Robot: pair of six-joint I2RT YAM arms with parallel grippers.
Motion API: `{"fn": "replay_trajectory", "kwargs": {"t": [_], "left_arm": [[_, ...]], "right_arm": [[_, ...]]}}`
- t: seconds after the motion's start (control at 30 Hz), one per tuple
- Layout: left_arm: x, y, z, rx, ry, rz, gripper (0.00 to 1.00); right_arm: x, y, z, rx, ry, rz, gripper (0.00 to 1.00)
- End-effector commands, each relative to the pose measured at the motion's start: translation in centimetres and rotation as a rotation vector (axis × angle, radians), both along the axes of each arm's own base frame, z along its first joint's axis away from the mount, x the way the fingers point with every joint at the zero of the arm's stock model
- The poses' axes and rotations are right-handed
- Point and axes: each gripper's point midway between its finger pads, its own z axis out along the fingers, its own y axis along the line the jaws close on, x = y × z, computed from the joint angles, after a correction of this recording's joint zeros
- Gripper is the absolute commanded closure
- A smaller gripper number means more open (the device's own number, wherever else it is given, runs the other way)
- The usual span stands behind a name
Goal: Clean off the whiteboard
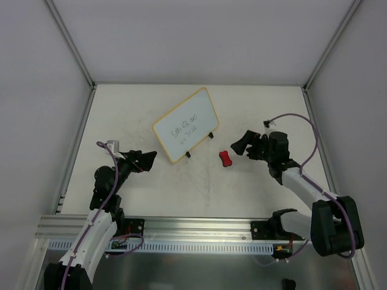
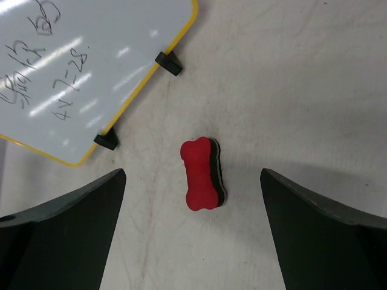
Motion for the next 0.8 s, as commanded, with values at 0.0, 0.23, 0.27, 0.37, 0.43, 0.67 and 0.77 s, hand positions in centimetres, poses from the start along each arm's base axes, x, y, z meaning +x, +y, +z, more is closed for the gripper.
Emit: {"fn": "replay_trajectory", "kwargs": {"t": [0.0,0.23,0.27,0.37,0.43,0.67,0.77], "left_arm": [[0.0,-0.3,1.3,0.005,-0.052,-0.017,0.01],[0.1,-0.1,1.3,0.015,-0.054,-0.004,0.01],[0.1,-0.1,1.3,0.015,-0.054,-0.003,0.01],[0.0,0.0,1.3,0.015,-0.053,-0.001,0.01],[0.0,-0.1,1.3,0.014,-0.052,-0.003,0.01],[0.0,-0.1,1.4,0.012,-0.053,-0.006,0.01],[0.0,-0.1,1.4,0.012,-0.053,-0.006,0.01]], "right_arm": [[0.1,-0.6,-1.6,-0.358,0.052,-0.007,0.01],[-0.1,1.8,-3.0,-0.439,0.150,0.132,0.01],[0.0,2.0,-2.6,-0.464,0.162,0.141,0.01],[0.1,2.2,-3.2,-0.570,0.169,0.180,0.01],[0.1,2.7,-3.4,-0.613,0.180,0.207,0.01],[-0.4,4.1,-5.3,-0.716,0.227,0.293,0.08],[-0.8,3.9,-5.6,-0.756,0.236,0.295,0.08]]}}
